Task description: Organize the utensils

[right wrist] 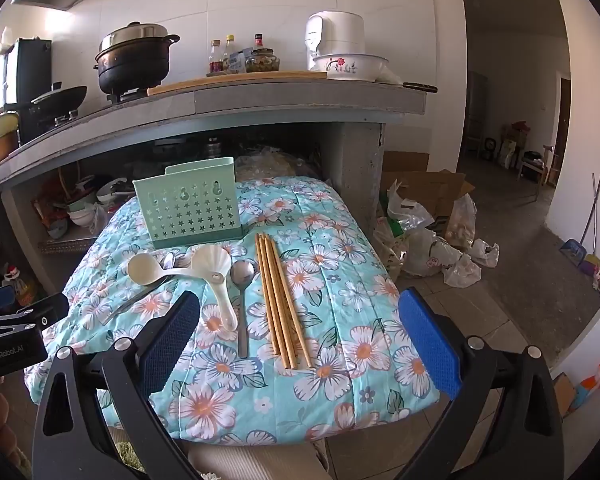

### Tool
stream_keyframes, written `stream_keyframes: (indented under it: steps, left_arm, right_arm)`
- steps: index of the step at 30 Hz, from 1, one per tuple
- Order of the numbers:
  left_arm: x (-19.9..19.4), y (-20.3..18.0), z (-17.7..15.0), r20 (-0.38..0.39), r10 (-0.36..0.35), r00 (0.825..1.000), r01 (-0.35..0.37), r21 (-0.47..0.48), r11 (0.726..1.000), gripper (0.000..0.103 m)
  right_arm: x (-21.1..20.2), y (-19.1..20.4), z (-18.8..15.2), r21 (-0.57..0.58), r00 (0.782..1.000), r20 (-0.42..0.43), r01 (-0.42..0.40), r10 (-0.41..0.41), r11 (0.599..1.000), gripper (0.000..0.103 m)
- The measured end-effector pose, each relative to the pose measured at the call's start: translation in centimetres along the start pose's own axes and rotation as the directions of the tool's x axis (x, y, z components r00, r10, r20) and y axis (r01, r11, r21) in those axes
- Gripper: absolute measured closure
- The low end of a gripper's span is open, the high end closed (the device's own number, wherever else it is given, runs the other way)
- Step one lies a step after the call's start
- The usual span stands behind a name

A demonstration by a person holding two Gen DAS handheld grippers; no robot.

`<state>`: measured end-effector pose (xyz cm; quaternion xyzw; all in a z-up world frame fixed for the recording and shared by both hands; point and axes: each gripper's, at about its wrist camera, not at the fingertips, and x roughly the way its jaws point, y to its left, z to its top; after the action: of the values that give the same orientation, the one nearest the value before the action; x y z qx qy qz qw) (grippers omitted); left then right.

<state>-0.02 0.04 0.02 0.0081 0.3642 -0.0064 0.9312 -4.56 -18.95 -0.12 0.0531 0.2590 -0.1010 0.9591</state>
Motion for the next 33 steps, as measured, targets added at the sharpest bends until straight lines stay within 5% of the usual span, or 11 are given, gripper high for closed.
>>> stream_keyframes:
  steps: [33]
  left_arm:
    - [-0.18,0.86,0.26,0.007,0.020,1.000,-0.020,-0.019,1.000,0.008]
  right_arm:
    - [0.75,0.02,-0.31,0.017,0.999,-0.041,-0.017,0.017,1.000,0.006]
